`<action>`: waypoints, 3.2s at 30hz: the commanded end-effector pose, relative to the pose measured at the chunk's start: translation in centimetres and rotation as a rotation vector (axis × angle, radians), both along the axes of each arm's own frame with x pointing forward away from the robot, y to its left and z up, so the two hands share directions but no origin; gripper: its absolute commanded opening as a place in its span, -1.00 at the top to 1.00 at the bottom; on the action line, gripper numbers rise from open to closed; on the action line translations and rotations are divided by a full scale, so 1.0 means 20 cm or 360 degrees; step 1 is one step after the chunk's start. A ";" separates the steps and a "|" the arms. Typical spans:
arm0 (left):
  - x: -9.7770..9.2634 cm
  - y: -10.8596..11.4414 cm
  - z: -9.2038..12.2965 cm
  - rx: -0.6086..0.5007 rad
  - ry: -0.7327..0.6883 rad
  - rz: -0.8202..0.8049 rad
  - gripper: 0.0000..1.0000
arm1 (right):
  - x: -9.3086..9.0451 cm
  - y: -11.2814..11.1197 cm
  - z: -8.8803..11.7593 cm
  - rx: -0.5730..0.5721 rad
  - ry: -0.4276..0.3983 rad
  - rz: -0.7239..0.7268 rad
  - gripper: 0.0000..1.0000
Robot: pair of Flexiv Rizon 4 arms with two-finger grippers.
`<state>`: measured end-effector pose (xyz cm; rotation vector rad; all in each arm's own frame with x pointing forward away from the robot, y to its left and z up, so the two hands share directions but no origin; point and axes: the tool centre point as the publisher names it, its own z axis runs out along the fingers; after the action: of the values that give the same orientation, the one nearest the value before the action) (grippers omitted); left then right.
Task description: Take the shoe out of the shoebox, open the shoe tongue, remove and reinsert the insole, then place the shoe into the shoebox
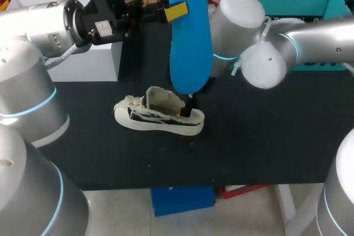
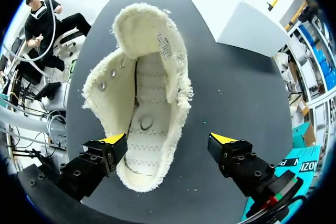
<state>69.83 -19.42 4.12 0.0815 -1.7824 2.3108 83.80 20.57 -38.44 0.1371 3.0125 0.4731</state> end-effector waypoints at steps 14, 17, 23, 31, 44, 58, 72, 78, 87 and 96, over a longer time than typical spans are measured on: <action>0.00 0.00 0.00 0.0000 -0.0001 0.0006 1.00 | 0.08 0.10 -0.05 -0.0771 0.0139 -0.0043 -1.00; 0.00 0.00 0.00 0.0000 -0.0001 0.0006 1.00 | 0.07 0.10 -0.07 -0.0747 0.0149 -0.0056 -1.00; 0.00 0.00 0.00 0.0000 -0.0001 0.0006 1.00 | 0.06 0.10 -0.09 -0.0676 0.0163 -0.0084 -0.35; 0.00 0.00 0.00 0.0000 -0.0001 0.0006 1.00 | 0.06 0.10 -0.14 -0.0496 0.0212 -0.0119 1.00; 0.00 0.00 0.00 0.0000 -0.0001 0.0006 1.00 | 0.06 0.10 -0.14 -0.0496 0.0212 -0.0119 1.00; 0.00 0.00 0.00 0.0000 -0.0001 0.0006 1.00 | 0.11 0.02 0.12 -0.0374 0.0154 -0.0293 1.00; 0.00 0.00 0.00 0.0000 -0.0001 0.0006 1.00 | 0.33 -0.15 0.41 -0.0636 0.0106 -0.1515 1.00; 0.00 0.00 0.00 0.0000 -0.0001 0.0006 1.00 | 0.33 -0.14 0.39 -0.0789 0.0213 -0.2005 1.00; 0.00 0.00 0.00 0.0000 -0.0001 0.0006 1.00 | 0.28 -0.13 0.39 -0.0774 0.0366 -0.2508 1.00; 0.00 0.00 0.00 0.0000 -0.0001 0.0006 1.00 | 0.21 -0.11 0.38 -0.0715 0.0434 -0.2730 1.00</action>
<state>69.83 -19.42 4.13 0.0816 -1.7821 2.3112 87.75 17.71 -30.75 1.9575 2.2974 -0.3205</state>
